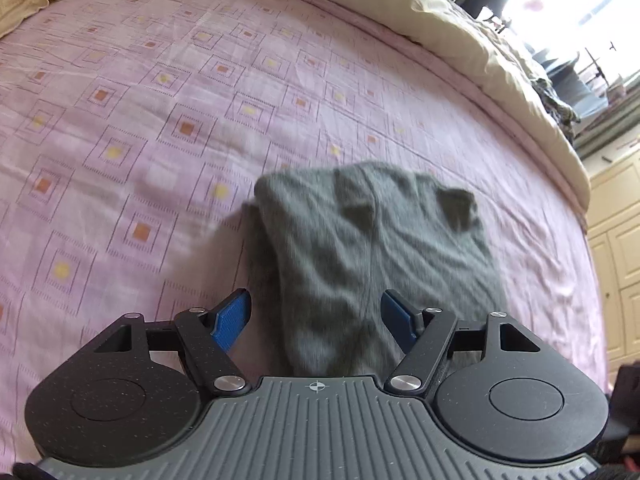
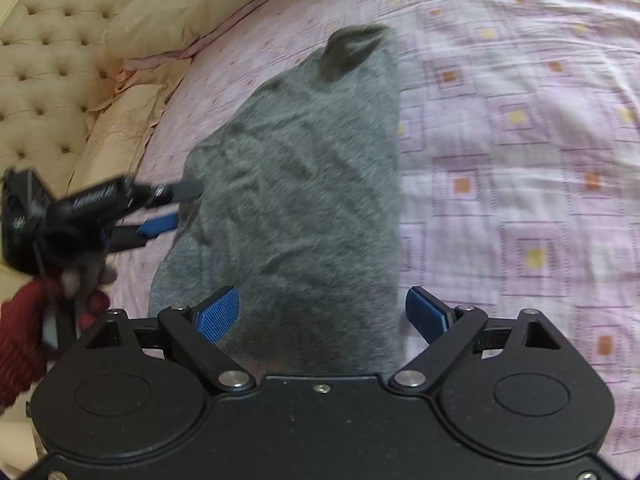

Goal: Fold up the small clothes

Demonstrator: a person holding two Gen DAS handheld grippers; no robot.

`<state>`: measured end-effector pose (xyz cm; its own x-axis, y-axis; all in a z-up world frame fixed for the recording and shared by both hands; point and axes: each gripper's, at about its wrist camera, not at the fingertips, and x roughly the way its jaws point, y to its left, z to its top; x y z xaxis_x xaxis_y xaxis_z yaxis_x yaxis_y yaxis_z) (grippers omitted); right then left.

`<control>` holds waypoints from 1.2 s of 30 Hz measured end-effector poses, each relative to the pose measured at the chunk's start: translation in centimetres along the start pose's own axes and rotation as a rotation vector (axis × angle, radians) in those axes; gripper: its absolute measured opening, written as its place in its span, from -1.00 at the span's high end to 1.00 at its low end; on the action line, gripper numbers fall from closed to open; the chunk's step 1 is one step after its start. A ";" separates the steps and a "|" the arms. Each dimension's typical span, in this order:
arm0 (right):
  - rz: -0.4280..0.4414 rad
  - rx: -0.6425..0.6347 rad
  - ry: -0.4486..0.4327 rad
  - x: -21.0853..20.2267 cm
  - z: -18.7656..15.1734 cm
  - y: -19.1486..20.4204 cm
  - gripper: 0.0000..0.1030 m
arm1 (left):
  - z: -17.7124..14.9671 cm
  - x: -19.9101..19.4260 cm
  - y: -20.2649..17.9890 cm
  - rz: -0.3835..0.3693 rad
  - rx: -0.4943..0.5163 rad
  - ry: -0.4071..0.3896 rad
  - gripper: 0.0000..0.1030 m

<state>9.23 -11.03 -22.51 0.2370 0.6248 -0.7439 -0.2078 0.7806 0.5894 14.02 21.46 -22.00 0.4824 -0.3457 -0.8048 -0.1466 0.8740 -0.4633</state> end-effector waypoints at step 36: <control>0.163 0.155 0.072 3.8 0.3 0.0 -0.86 | 3.8 3.3 0.4 0.028 0.046 -0.039 -0.27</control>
<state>10.41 -8.67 -25.21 0.1431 0.7446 -0.6520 -0.0888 0.6658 0.7408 18.84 21.97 -23.41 0.5117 -0.3080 -0.8020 -0.1215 0.8982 -0.4224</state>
